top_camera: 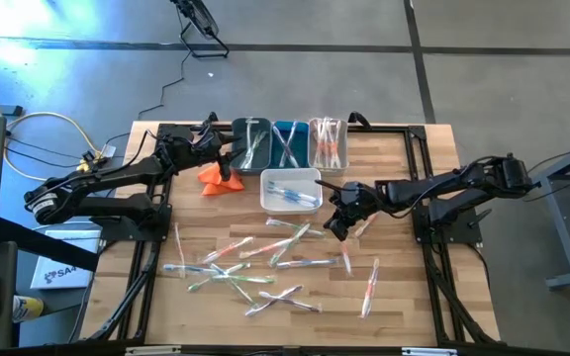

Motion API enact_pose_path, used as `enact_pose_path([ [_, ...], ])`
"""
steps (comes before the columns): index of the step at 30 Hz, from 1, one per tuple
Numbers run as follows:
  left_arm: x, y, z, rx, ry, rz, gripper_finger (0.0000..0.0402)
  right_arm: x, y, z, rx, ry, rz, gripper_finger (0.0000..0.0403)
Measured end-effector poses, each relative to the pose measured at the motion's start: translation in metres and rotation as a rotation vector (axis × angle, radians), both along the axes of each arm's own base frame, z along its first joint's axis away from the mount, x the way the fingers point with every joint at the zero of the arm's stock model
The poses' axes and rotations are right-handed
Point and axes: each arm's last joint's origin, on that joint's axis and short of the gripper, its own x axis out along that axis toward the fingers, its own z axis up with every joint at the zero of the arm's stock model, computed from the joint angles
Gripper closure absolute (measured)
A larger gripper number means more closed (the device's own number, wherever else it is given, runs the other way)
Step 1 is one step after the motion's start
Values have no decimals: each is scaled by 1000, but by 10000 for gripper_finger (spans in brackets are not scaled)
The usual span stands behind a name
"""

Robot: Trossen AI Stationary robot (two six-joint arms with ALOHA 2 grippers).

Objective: Pick & Place Toothbrushes
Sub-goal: Put the toothbrush into the white bin

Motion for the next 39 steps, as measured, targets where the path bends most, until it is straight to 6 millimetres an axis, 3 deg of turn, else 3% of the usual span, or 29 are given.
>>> enact_pose_path([
  [17,0,0,0,0,0,0,235,0,0,0,-8,-2,8,394],
  [25,0,0,0,0,0,0,235,2,-2,0,-190,-43,90,394],
  [29,0,0,0,0,0,0,235,8,-3,7,-259,-142,107,394],
  [39,0,0,-2,-10,13,0,235,14,17,18,-435,-234,110,400],
])
